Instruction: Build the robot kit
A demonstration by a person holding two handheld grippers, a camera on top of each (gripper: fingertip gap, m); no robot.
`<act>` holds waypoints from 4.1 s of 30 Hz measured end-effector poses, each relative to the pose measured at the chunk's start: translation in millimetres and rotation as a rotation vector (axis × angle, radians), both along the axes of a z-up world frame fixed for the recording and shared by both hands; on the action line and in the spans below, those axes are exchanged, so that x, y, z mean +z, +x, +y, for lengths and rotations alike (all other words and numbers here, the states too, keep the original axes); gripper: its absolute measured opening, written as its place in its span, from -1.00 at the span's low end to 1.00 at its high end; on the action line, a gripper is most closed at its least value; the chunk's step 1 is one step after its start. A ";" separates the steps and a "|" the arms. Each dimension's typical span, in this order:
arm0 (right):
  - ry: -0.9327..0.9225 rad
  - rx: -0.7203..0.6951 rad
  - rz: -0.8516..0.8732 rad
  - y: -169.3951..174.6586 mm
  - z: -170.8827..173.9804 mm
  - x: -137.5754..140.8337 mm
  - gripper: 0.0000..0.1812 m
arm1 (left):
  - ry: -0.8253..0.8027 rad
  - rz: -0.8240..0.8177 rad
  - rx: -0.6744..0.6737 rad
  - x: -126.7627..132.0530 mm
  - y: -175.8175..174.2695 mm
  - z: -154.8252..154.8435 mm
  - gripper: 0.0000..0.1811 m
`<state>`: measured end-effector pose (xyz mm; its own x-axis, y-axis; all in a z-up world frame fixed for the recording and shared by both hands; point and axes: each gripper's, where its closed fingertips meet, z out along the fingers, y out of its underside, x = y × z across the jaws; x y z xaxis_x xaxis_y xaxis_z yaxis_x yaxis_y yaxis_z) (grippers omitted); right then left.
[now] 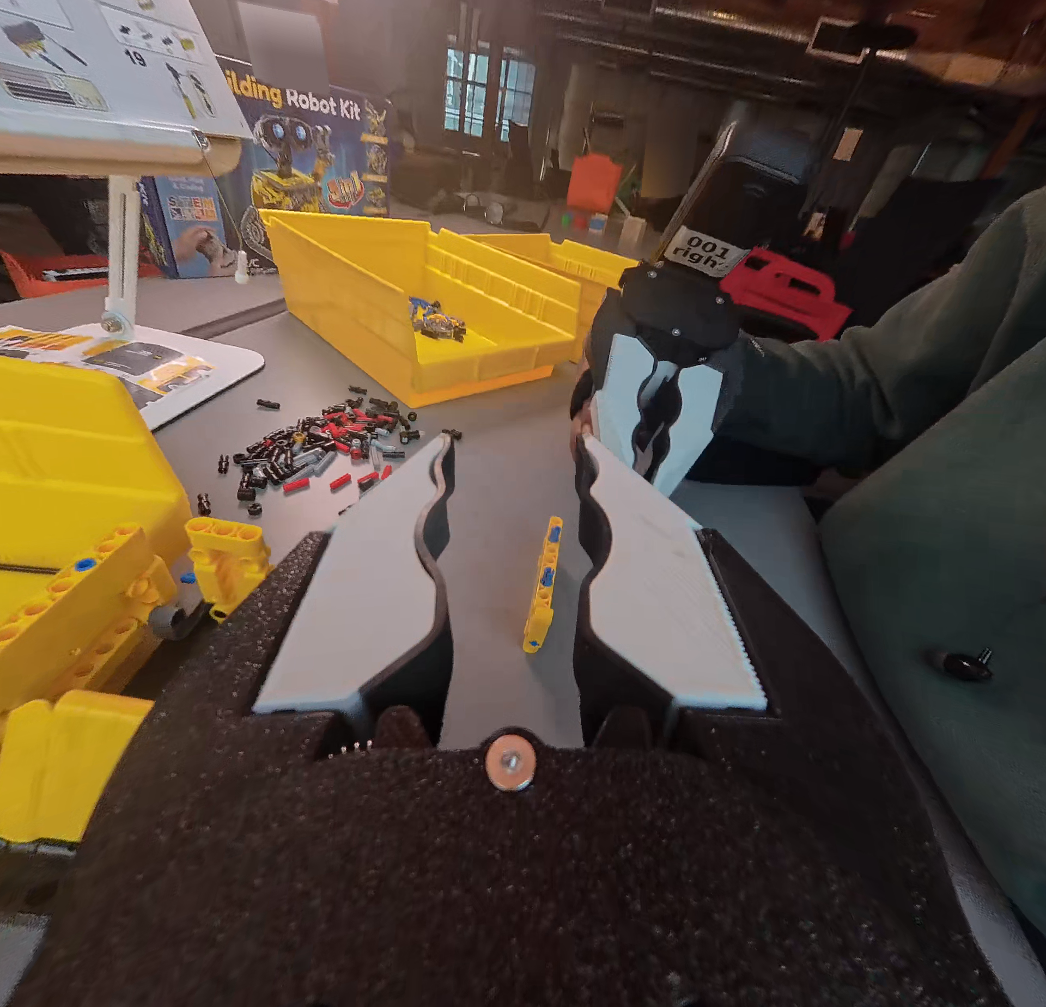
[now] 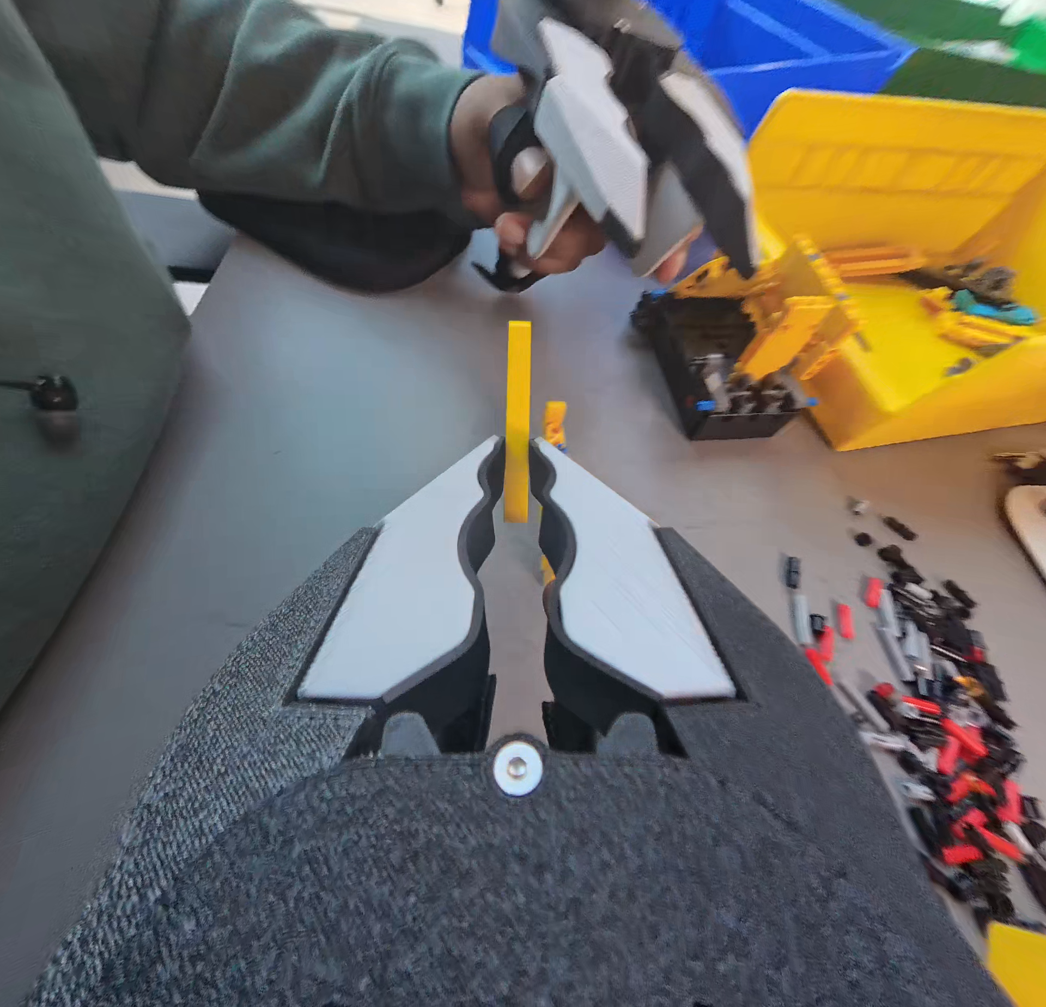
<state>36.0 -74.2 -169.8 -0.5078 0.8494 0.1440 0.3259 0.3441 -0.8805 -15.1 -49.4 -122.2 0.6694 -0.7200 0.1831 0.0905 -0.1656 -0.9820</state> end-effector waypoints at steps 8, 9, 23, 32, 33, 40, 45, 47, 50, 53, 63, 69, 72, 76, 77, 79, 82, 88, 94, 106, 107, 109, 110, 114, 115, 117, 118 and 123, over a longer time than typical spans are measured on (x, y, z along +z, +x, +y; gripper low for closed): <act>0.273 -0.252 0.311 -17.3 44.3 36.9 -0.92 | -0.070 -0.161 -0.086 5.1 10.9 -3.6 -0.59; 0.309 -0.250 0.328 -18.1 42.5 37.8 -0.92 | -0.075 -0.169 -0.091 5.0 12.5 -3.6 -0.59; 0.700 -0.201 0.397 -20.9 30.4 31.2 -0.92 | -0.115 -0.005 -0.095 -17.0 26.3 -4.9 -0.91; 0.726 -0.200 0.395 -20.7 32.1 28.1 -0.92 | -0.149 -0.005 -0.102 -21.4 26.5 -4.4 -0.92; 0.710 -0.203 0.397 -20.7 31.9 28.5 -0.92 | -0.148 -0.007 -0.103 -21.0 26.3 -4.6 -0.92; 0.220 -0.157 0.291 -15.1 22.8 30.3 -0.78 | -0.092 0.037 -0.113 -15.9 22.7 -9.5 -0.93; -0.065 -0.106 0.196 -7.5 24.2 30.5 -0.76 | -0.041 0.077 -0.133 -12.9 25.2 -14.7 -0.93; -0.101 -0.089 0.183 -7.6 20.9 28.8 -0.75 | -0.046 0.084 -0.142 -15.4 27.6 -15.2 -0.93; -0.124 -0.092 0.167 -9.5 19.7 27.1 -0.77 | -0.046 0.086 -0.161 -16.9 31.5 -17.0 -0.93; -0.118 -0.108 0.164 -10.1 23.0 25.6 -0.83 | -0.038 0.094 -0.161 -16.3 31.8 -17.7 -0.93; -0.139 -0.095 0.158 -10.0 20.5 24.6 -0.82 | -0.030 0.099 -0.170 -16.2 34.7 -19.7 -0.93; -0.144 -0.082 0.148 -10.0 17.4 22.7 -0.82 | -0.026 0.101 -0.181 -15.6 37.0 -21.6 -0.93; -0.143 -0.081 0.148 -10.2 16.9 22.4 -0.83 | -0.026 0.105 -0.186 -16.0 38.0 -22.2 -0.93; -0.138 -0.075 0.147 -9.8 15.7 22.0 -0.86 | -0.027 0.108 -0.186 -16.5 38.1 -22.1 -0.93; -0.137 -0.073 0.147 -9.8 15.1 22.2 -0.88 | -0.027 0.108 -0.185 -16.4 37.9 -22.1 -0.93; -0.136 -0.073 0.148 -9.8 14.9 22.1 -0.88 | -0.027 0.108 -0.185 -16.4 37.8 -22.2 -0.93; -0.137 -0.070 0.145 -9.4 14.4 22.0 -0.89 | -0.029 0.108 -0.187 -16.5 38.0 -22.3 -0.93; -0.113 -0.063 0.125 -7.4 15.4 19.8 -0.91 | -0.068 0.128 -0.172 -22.0 35.3 -19.7 -0.92; -0.038 -0.048 0.027 7.9 26.4 10.5 -0.93 | -0.115 0.179 -0.097 -28.0 13.0 -11.6 -0.82; 0.260 0.075 -0.270 26.9 5.9 -68.6 -0.92 | -0.279 0.465 -0.190 -91.9 26.6 -23.3 -0.64; 0.258 0.078 -0.273 27.4 5.6 -68.6 -0.92 | -0.278 0.476 -0.188 -93.1 26.8 -23.4 -0.65; 0.251 0.082 -0.275 28.6 5.6 -68.0 -0.83 | -0.279 0.489 -0.180 -94.7 26.0 -22.9 -0.68; 0.235 0.090 -0.283 31.1 4.9 -66.2 -0.80 | -0.282 0.497 -0.176 -95.8 25.0 -22.5 -0.68; 0.140 0.053 -0.243 36.7 17.6 -41.0 -0.79 | -0.288 0.554 -0.152 -102.9 20.0 -20.7 -0.72; 0.122 0.029 -0.220 36.5 23.7 -34.4 -0.79 | -0.288 0.560 -0.149 -103.5 19.8 -20.3 -0.72; 0.119 -0.027 -0.203 35.6 37.1 -30.8 -0.79 | -0.290 0.573 -0.137 -105.1 18.1 -18.6 -0.74; 0.133 -0.053 -0.204 34.2 43.1 -33.2 -0.78 | -0.290 0.583 -0.126 -106.2 16.2 -17.4 -0.76; 0.190 -0.111 -0.215 17.6 48.1 -50.5 -0.69 | -0.275 0.612 -0.060 -106.6 6.9 -8.8 -0.81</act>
<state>53.6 -26.1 -220.3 -0.4492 0.8696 0.2051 0.5430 0.4480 -0.7102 -8.2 -58.2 -228.8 0.6711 -0.7406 -0.0343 -0.4859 -0.4043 -0.7749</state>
